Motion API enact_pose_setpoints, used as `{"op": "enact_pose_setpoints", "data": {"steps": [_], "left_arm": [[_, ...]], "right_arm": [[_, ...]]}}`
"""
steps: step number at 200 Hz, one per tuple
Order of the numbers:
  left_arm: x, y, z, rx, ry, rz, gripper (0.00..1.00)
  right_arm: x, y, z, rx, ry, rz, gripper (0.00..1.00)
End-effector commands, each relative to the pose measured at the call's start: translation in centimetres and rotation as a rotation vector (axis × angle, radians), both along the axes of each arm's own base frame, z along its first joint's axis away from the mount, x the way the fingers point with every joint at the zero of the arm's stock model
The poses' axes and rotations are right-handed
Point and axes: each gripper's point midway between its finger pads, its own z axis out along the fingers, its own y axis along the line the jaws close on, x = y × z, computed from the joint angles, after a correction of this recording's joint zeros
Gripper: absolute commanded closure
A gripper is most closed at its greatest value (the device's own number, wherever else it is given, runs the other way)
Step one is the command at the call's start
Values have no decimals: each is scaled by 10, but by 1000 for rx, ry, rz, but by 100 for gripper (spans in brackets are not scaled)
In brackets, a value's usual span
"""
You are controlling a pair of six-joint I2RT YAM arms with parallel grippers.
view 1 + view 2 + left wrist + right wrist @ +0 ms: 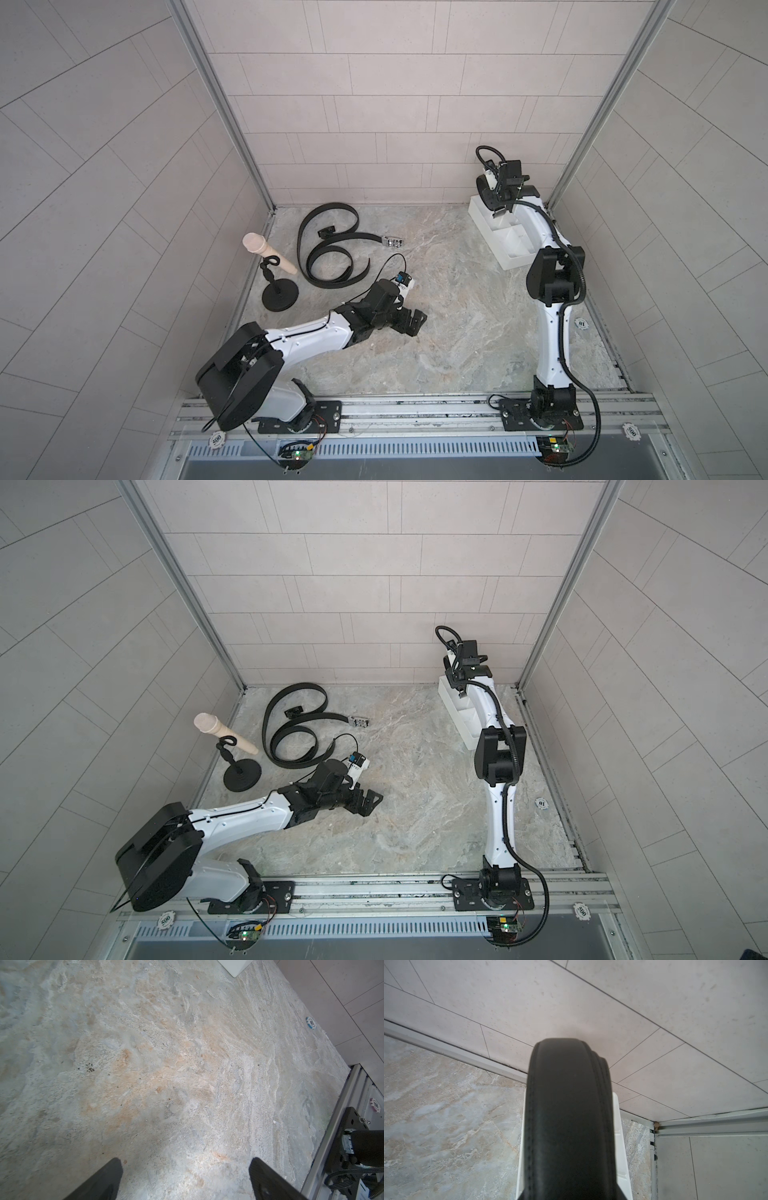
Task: Place the belts into the storage roll
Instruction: Place the belt in the container.
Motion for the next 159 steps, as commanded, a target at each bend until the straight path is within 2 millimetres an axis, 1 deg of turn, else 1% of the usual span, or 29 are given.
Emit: {"op": "enact_pose_setpoints", "data": {"steps": [1,13,24,39,64,76,98,123,148,159], "left_arm": [[4,-1,0,4,-2,3,0],[5,-2,-1,4,0,2,0],[5,-3,-1,3,0,-1,0],[6,-4,-3,6,4,-4,0],[6,-5,-3,1,5,-4,0],[6,-5,-3,-2,5,-3,0],[5,-5,-3,-4,5,-2,0],[5,-5,-4,-2,4,-8,0],[4,-4,-3,-5,4,-7,0],[4,-4,-2,-7,2,-6,0]], "right_arm": [[10,-2,4,41,-40,19,100],[7,-2,-8,83,-5,39,100],[4,3,-21,111,35,71,100],[-2,5,-37,129,92,81,100],[-13,-2,-65,169,182,58,100],[-17,-6,-75,177,209,37,100],[-22,-10,-84,185,238,16,100],[-22,-14,-93,169,262,6,100],[-26,-21,-104,173,308,-12,100],[-27,-23,-106,175,314,-13,100]]}}
